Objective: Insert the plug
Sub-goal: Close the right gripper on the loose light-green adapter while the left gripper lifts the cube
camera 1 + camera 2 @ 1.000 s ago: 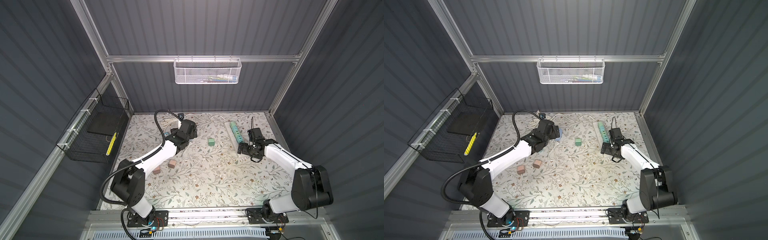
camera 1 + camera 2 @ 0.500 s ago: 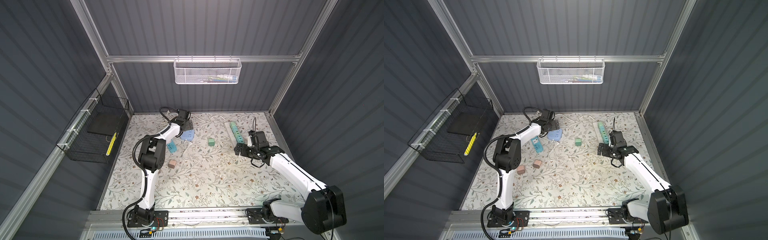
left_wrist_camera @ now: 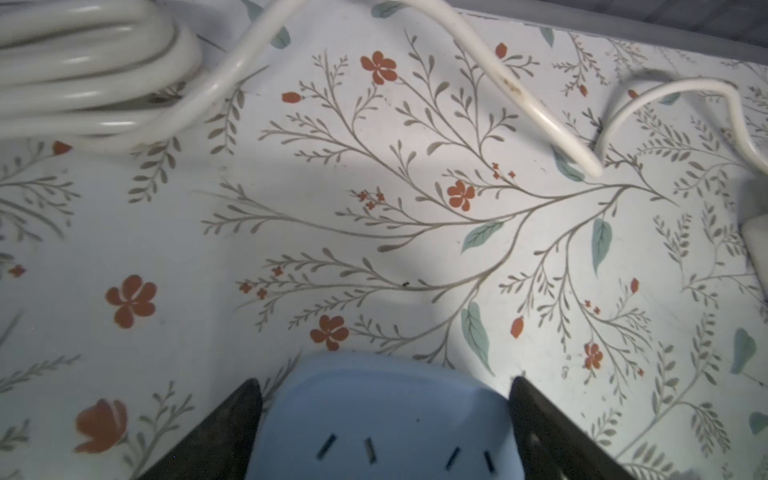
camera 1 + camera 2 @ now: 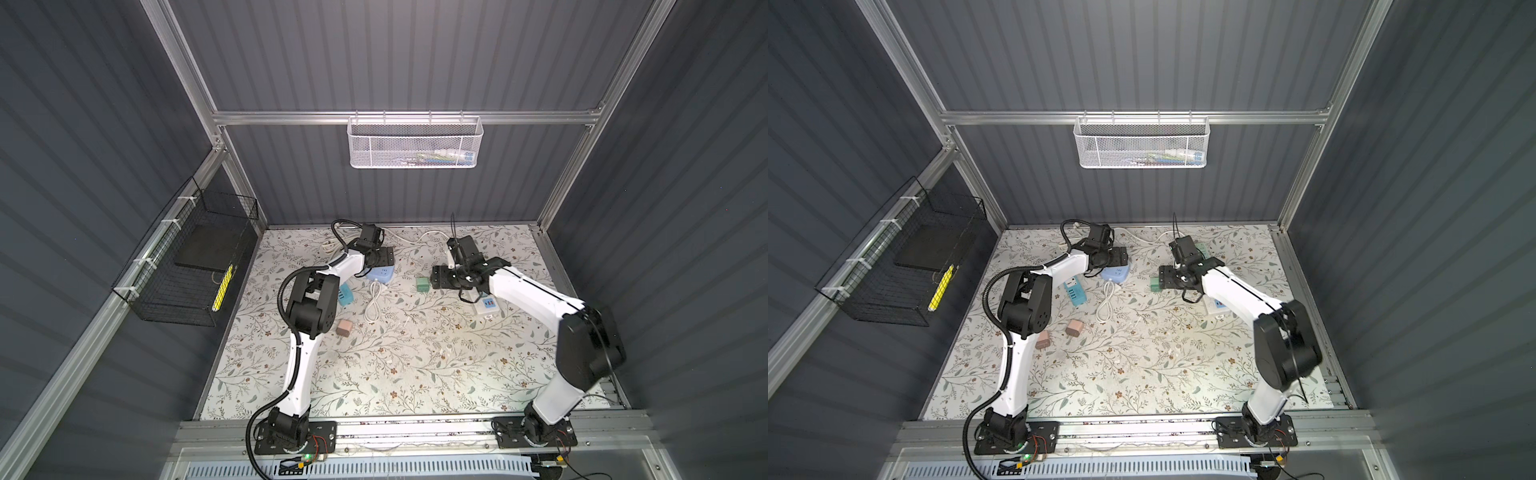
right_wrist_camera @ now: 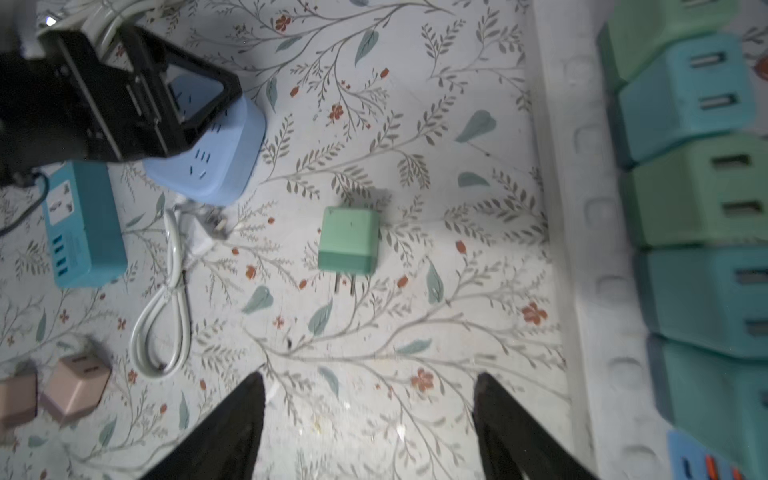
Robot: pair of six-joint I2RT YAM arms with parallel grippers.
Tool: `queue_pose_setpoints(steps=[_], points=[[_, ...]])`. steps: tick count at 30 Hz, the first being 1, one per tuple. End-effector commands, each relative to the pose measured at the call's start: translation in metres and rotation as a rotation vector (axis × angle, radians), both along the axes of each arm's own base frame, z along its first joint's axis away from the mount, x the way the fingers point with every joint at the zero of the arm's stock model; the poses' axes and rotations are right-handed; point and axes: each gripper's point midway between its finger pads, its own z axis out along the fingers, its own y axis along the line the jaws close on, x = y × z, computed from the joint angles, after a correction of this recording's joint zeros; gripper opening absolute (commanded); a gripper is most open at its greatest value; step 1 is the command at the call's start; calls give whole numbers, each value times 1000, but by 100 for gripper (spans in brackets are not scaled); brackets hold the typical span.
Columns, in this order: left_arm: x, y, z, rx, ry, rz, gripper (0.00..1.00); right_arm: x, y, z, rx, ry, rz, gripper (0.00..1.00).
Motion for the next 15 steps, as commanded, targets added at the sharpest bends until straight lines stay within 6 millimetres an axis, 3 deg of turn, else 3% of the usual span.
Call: queue_pose_setpoints(steps=[1,7,15], points=[[-17,-18,10,-47,-13,-133,91,20,10,-18,-24,36,-10,78],[-22,-22,18,-61,-59,-188,90,46,29,-55,-73,84,-11,74],[-20,-17,20,-56,-68,-186,91,48,43,-90,-113,139,-5,68]])
